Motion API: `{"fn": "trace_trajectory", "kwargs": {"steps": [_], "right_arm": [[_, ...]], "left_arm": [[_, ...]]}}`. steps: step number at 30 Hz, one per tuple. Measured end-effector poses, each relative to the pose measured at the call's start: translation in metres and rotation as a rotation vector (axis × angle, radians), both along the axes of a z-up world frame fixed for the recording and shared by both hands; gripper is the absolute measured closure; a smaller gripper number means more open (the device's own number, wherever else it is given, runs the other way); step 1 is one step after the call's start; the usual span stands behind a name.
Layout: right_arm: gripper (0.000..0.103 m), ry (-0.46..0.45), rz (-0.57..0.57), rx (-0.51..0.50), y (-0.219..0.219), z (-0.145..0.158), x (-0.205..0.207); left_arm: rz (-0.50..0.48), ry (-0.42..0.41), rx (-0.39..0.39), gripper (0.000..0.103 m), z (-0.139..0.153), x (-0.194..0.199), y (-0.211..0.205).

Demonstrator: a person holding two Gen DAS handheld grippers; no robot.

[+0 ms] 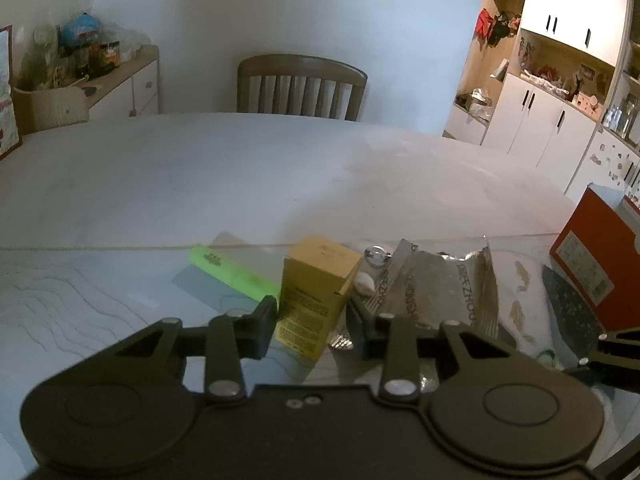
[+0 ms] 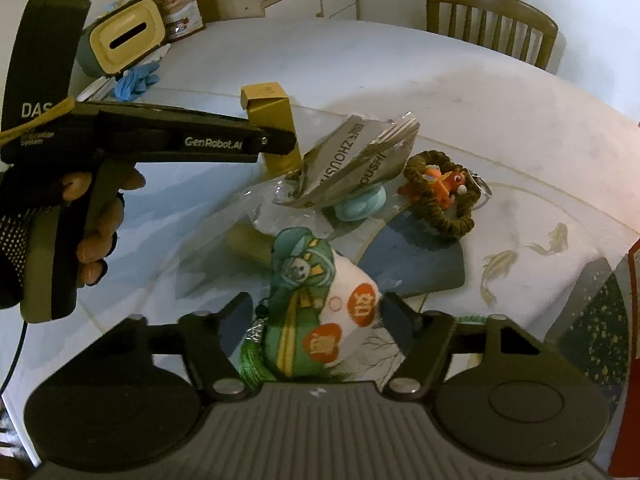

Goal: Organize objects
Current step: 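Grasp the green-tasseled charm pouch with the right tool while the left grasps the yellow box, then carry the pouch and yellow box into the red box and release both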

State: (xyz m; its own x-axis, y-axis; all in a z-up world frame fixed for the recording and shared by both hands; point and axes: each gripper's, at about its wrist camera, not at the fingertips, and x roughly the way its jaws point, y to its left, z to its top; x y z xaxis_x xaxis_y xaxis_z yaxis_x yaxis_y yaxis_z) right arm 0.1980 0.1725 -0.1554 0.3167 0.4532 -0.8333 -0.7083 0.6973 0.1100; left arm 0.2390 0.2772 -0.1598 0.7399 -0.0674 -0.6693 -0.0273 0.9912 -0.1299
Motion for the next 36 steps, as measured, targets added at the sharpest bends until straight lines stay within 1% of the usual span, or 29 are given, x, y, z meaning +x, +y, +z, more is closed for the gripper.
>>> {"fn": "trace_trajectory", "kwargs": {"steps": [1,3,5,7,8,14,21,29,33,36], "right_arm": [[0.036,-0.004,0.002,0.000,0.000,0.000,-0.001],[0.041,-0.006,0.005,0.003,-0.002,0.001,-0.001],[0.043,-0.014,0.002,0.005,-0.003,0.002,-0.003],[0.046,-0.019,-0.003,0.009,-0.005,0.004,-0.004],[0.058,-0.025,-0.007,0.013,-0.006,0.006,-0.005],[0.060,-0.037,-0.012,0.000,-0.014,0.008,-0.013],[0.061,-0.070,-0.047,0.051,-0.037,0.028,-0.020],[0.061,-0.085,-0.151,0.113,-0.092,0.059,-0.025],[0.061,-0.107,-0.220,0.135,-0.125,0.082,-0.025],[0.061,-0.128,-0.273,0.149,-0.152,0.100,-0.021]], "left_arm": [[0.000,0.000,0.001,0.068,0.000,0.000,0.000],[0.002,0.001,0.011,0.069,0.001,-0.001,-0.001],[0.001,0.006,0.034,0.070,0.001,0.000,-0.004],[0.001,0.010,0.034,0.071,0.002,0.000,-0.006],[0.002,0.009,0.033,0.071,0.003,-0.001,-0.006],[0.004,-0.009,0.038,0.073,0.011,-0.009,-0.008],[0.018,-0.019,0.045,0.074,0.021,-0.026,-0.012],[0.045,-0.029,0.014,0.074,0.038,-0.045,-0.021],[0.024,-0.051,0.004,0.074,0.055,-0.055,-0.033],[0.000,-0.058,-0.020,0.074,0.070,-0.059,-0.048]]}}
